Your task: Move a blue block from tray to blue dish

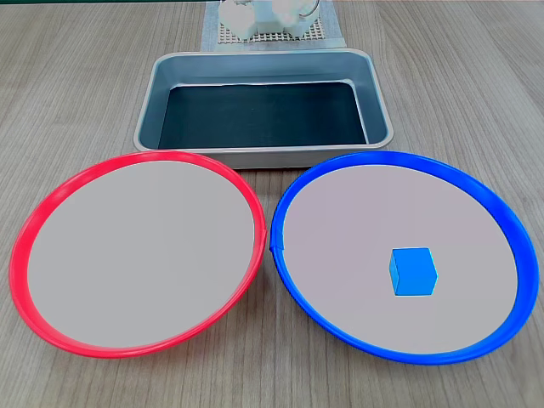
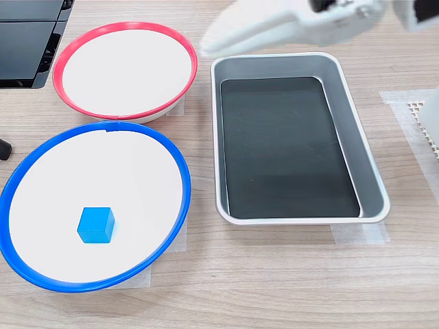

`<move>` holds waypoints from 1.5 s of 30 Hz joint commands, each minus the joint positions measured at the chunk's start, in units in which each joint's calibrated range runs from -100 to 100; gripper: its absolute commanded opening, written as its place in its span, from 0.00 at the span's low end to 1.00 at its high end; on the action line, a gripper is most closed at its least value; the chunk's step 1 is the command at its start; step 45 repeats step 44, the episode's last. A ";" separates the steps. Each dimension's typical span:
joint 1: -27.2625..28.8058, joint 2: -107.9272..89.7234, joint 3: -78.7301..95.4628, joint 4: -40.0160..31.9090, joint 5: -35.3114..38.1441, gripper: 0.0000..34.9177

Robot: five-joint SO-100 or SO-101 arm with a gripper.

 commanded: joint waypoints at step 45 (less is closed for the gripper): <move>5.75 -37.00 19.87 31.52 -21.44 0.01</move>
